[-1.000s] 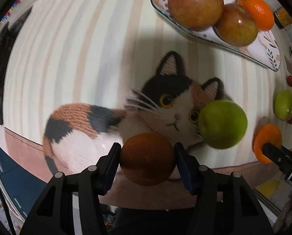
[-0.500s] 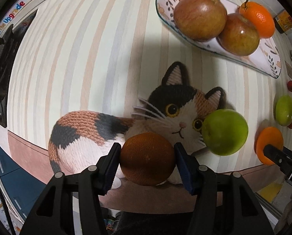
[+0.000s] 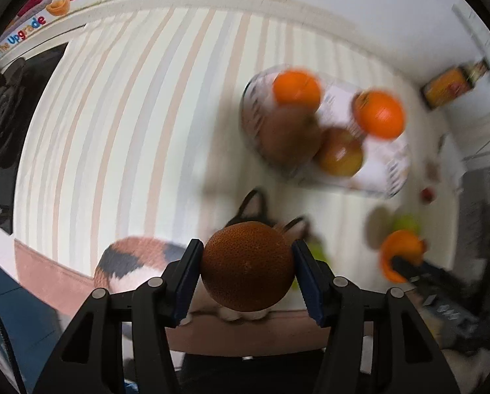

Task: Organize fruits
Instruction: 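Carry both held fruits onto the plate and open both grippers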

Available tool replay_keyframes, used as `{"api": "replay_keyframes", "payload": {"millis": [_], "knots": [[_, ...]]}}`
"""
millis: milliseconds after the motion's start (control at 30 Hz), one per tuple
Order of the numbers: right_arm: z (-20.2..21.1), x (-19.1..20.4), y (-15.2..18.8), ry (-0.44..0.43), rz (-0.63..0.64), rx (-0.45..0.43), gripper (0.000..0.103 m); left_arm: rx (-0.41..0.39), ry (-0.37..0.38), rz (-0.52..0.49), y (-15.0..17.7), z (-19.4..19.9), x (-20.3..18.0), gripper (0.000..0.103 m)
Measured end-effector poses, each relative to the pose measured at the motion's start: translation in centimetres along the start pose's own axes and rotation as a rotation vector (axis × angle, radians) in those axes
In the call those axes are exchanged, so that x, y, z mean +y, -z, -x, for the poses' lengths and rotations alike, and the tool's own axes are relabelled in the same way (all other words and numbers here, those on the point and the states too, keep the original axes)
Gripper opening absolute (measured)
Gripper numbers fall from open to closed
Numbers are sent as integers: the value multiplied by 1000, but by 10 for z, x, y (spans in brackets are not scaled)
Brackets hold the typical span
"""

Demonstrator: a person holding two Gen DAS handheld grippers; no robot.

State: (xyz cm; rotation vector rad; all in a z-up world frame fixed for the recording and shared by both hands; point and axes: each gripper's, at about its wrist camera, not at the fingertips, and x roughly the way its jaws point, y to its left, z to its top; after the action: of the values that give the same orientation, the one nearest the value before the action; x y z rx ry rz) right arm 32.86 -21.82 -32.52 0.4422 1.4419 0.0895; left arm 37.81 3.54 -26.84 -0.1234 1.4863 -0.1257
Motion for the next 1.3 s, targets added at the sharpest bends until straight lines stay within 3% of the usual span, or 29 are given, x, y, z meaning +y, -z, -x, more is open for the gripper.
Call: {"api": "replay_keyframes", "payload": {"millis": [133, 267, 567, 767, 1000, 1067, 1100, 1133, 1167, 1300], "knots": [[16, -4, -20, -32, -20, -39, 68, -32, 83, 8, -34, 25, -11, 53], [19, -7, -45, -43, -37, -74, 68, -49, 88, -16, -79, 27, -34, 53], [4, -16, -106, -24, -73, -90, 68, 72, 60, -119, -159, -32, -97, 53], [-11, -18, -124, -1, -70, -64, 68, 153, -18, -191, -168, -70, -122, 53], [-23, -22, -124, -29, -95, -16, 69, 221, -45, -203, -167, -88, -129, 54], [-27, -24, -124, -21, -102, 15, 69, 220, -49, -206, -167, -87, -129, 66], [-28, -25, -123, -29, -106, 24, 74, 212, -54, -209, -168, -85, -129, 85], [-28, -26, -122, -49, -113, 24, 90, 201, -54, -214, -168, -82, -130, 92], [-27, -26, -122, -60, -121, 20, 98, 182, -53, -214, -169, -78, -131, 92], [-22, -23, -123, -44, -107, 15, 98, 156, -37, -183, -170, -67, -122, 92]]}}
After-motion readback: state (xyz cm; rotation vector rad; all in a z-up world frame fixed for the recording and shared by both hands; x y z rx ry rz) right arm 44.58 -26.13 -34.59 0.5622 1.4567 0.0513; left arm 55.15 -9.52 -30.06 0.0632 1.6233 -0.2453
